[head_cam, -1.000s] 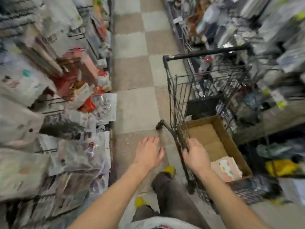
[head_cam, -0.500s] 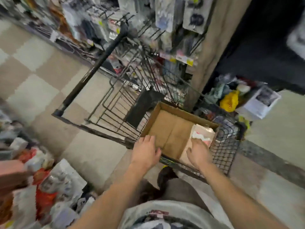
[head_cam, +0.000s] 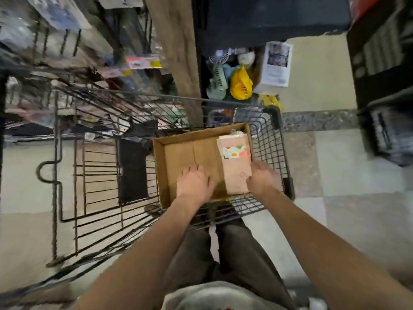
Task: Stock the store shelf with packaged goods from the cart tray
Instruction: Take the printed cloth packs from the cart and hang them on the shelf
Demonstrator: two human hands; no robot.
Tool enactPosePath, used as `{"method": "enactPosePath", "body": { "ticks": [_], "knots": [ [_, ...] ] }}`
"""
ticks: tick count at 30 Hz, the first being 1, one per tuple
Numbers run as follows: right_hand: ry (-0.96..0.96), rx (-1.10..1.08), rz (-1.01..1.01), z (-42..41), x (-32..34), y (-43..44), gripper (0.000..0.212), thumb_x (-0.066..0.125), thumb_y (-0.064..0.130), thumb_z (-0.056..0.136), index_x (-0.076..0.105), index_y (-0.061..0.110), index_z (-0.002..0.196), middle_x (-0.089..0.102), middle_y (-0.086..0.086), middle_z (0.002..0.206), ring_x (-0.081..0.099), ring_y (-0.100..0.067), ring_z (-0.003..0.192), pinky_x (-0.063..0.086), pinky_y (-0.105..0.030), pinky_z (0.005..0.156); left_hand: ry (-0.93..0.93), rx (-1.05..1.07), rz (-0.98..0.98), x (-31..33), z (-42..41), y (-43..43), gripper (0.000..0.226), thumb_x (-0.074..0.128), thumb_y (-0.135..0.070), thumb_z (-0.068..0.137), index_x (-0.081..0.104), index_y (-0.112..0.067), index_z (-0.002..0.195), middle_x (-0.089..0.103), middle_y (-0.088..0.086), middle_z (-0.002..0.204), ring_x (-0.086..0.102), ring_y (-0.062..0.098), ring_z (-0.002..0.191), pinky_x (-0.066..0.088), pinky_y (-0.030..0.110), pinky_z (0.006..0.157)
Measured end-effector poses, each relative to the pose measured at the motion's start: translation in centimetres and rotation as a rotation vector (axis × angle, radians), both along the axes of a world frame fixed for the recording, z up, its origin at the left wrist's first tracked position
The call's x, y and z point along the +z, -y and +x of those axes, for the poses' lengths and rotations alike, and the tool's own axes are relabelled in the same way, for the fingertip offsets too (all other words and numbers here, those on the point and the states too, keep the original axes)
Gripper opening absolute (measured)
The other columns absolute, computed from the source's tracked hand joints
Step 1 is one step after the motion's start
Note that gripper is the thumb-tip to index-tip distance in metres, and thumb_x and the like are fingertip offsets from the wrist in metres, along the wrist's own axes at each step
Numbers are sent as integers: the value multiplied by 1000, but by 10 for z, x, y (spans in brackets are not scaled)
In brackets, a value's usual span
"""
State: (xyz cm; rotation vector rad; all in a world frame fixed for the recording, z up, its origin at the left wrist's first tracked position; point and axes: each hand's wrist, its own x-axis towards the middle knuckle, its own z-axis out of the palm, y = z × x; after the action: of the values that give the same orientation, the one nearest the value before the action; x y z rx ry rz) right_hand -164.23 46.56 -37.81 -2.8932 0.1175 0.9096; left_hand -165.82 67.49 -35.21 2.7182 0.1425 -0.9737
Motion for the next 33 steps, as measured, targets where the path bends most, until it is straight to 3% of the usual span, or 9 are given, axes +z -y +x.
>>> {"method": "enactPosePath", "body": {
  "ticks": [7,13,18,22,26,30,33],
  "knots": [
    [-58,-71,-19,18,-54,13,41,51,28,99,51,13,137,53,-8,136,50,-26,122,41,-37,104,-63,-35,-19,-59,38,21,52,42,-46,105,48,-16,147,56,13,144,51,36,130,45,48,106],
    [-85,-18,-29,36,-127,29,59,54,30,97,38,15,152,42,-6,156,31,-25,148,27,-40,122,-65,2,-30,-138,55,47,51,43,-45,104,46,-15,145,55,12,141,52,34,129,45,48,106],
    [2,0,58,41,-170,47,73,60,22,95,25,18,159,41,-6,157,30,-25,150,24,-42,124,-92,61,-25,-202,65,66,57,43,-51,103,41,-14,147,50,13,145,52,36,129,49,49,102],
    [152,37,161,37,-189,57,70,69,17,86,44,10,152,56,-13,145,41,-34,144,29,-45,121,-123,106,-19,-238,78,83,64,44,-58,101,44,-12,145,51,14,143,53,36,128,50,48,102],
    [193,88,178,32,-194,69,61,68,15,88,51,8,146,58,-14,142,46,-34,141,33,-44,119,-59,282,-74,-254,87,98,63,53,-58,100,48,-10,140,56,12,133,59,33,120,54,46,95],
    [154,109,209,31,-194,72,68,64,21,90,39,13,153,54,-14,146,43,-33,143,34,-47,119,-6,644,-260,-259,88,102,53,72,-51,92,52,-13,124,63,7,120,65,26,107,60,44,86],
    [135,101,203,34,-191,71,68,61,24,91,38,16,154,53,-11,147,43,-31,142,35,-46,118,16,782,-363,-255,88,97,45,81,-44,86,50,-20,107,62,-2,99,63,17,89,57,32,71]
  ]
}}
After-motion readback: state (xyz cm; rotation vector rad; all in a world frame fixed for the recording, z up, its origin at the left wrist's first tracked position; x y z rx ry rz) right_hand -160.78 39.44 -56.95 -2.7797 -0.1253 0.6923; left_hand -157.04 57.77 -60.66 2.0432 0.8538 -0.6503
